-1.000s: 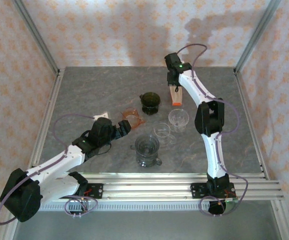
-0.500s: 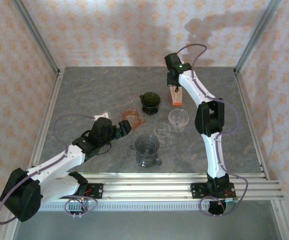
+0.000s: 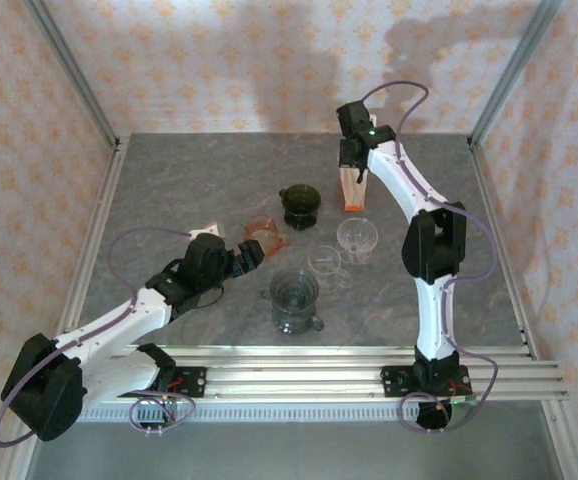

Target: Place the coffee filter in the dripper

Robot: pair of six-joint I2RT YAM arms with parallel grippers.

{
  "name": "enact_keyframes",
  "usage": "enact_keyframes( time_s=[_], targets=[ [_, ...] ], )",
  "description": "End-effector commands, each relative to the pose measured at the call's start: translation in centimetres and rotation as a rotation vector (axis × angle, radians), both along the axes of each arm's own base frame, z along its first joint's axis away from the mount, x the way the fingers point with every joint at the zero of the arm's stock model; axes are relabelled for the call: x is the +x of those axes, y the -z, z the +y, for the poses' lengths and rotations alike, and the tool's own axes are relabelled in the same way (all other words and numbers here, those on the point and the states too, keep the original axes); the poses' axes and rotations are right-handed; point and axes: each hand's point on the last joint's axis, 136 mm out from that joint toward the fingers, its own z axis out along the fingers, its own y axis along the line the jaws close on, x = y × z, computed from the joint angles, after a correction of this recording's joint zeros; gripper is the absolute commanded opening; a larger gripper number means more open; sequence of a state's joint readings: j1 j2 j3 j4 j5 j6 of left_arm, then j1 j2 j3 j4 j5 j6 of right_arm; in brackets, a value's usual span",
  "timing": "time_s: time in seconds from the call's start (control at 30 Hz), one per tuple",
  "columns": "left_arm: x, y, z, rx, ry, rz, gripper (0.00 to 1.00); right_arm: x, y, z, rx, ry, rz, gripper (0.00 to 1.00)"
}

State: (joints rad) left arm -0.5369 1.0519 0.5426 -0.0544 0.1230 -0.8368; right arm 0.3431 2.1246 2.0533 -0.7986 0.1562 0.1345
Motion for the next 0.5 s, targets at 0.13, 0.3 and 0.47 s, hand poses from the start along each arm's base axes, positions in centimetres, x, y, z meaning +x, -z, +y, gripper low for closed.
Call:
enact_keyframes(
  time_s=[0.13, 0.3, 0.47],
  targets=[
    [0.7, -1.9, -0.8, -0.020, 0.014, -0.043, 0.99, -0.8, -4.1, -1.1, 0.036, 0.034, -0.096, 0.00],
    [0.8, -2.3, -0.9, -0.023, 0.016, -0.046, 1.00, -1.8, -6.2, -1.5, 0.053, 0.043, -0.149, 0.00],
    [1.0, -3.0, -1.1, -0.029, 0.023, -0.054, 0.99, -3.3, -8.6, -1.7, 0.090, 0.048, -0.205, 0.00]
  ],
)
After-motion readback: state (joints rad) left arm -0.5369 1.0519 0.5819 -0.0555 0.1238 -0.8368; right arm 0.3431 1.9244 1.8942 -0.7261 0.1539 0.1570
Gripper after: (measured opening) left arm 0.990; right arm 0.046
